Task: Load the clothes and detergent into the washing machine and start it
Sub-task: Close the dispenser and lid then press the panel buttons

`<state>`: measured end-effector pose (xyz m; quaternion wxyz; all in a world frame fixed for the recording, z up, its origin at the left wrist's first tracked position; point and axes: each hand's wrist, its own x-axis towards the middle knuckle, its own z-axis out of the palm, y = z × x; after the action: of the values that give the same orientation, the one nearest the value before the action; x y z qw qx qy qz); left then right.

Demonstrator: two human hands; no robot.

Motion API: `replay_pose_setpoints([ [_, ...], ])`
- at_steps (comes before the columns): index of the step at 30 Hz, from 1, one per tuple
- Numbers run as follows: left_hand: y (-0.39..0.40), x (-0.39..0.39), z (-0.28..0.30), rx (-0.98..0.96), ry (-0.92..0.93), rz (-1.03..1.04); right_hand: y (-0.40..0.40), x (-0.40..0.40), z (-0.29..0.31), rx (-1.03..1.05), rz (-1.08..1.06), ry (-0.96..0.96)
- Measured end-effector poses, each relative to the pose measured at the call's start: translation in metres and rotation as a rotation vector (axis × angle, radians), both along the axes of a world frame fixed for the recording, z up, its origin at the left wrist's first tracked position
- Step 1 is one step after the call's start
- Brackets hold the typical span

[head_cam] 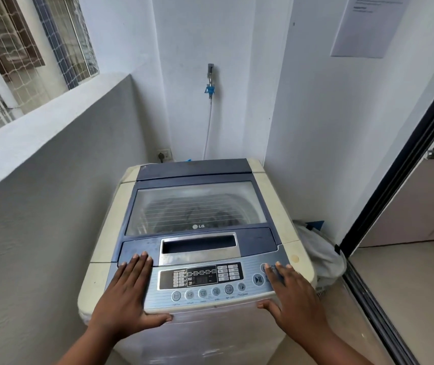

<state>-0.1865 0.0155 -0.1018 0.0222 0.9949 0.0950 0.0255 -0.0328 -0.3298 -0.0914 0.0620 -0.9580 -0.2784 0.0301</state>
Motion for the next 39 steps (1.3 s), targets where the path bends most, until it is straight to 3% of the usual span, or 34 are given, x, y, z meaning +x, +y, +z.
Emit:
replay_pose_setpoints([
  [18, 0.001, 0.001, -0.002, -0.010, -0.003, 0.005, 0.006, 0.005, 0.010, -0.058, 0.020, 0.044],
  [30, -0.006, -0.003, 0.010, -0.068, 0.102, 0.059, 0.011, 0.000, 0.029, 0.013, 0.046, 0.046],
  [39, -0.010, -0.007, 0.017, -0.099, 0.138, 0.100, 0.001, -0.013, 0.024, -0.066, 0.060, 0.100],
])
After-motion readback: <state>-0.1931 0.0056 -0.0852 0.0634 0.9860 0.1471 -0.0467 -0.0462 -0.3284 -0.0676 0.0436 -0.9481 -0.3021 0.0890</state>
